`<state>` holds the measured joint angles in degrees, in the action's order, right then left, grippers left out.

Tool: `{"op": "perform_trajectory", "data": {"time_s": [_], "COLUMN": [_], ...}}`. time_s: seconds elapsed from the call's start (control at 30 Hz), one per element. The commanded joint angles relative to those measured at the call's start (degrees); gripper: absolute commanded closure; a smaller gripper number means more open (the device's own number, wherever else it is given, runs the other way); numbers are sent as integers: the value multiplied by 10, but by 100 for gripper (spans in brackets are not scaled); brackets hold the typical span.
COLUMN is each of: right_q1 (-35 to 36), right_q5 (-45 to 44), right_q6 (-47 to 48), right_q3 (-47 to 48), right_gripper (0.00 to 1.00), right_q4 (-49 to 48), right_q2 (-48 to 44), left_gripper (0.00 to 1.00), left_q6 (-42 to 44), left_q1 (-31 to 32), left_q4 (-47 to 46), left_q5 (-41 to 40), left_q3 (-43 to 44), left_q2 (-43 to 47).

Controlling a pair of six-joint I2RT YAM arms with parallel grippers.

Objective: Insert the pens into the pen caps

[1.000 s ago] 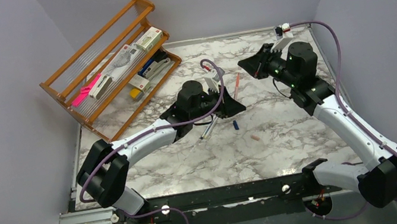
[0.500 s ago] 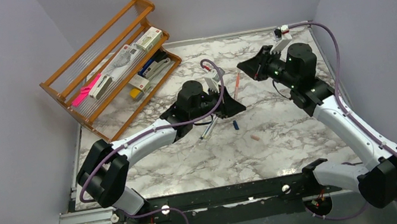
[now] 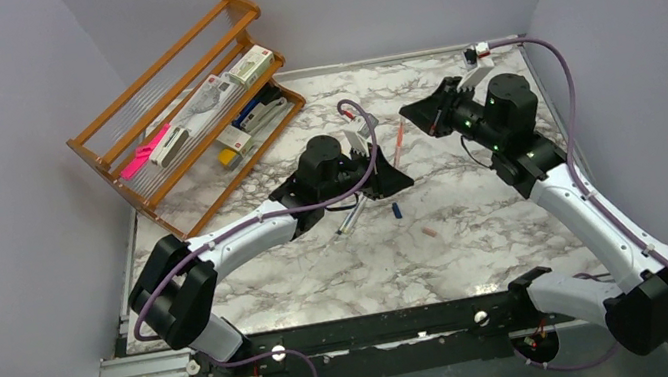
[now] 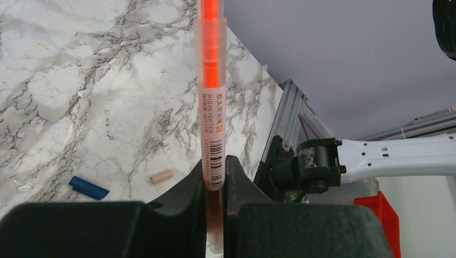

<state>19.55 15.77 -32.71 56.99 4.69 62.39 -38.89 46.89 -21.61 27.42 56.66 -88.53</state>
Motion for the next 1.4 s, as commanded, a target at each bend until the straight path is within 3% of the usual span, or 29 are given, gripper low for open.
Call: {"op": "perform_trajectory", "data": {"time_s": [0.0,0.7,1.37], "right_q1": [-1,-1,-1], "right_q5": [23,42,88], "right_q6": [-4,-26,-36], "right_q3": [-10,-33,-86], "right_gripper": [99,99,99], "right_q4": [-12,4,55], "right_q2": [-7,-19,-59], "left_gripper": [100,100,100], "left_q6": [9,15,32], "left_q1": [3,3,-15], "left_q4": [-20,-19,-16], "left_q5": [-7,-15,-5], "left_q3": [9,24,143], "left_q2": [-3,-4,-50]}}
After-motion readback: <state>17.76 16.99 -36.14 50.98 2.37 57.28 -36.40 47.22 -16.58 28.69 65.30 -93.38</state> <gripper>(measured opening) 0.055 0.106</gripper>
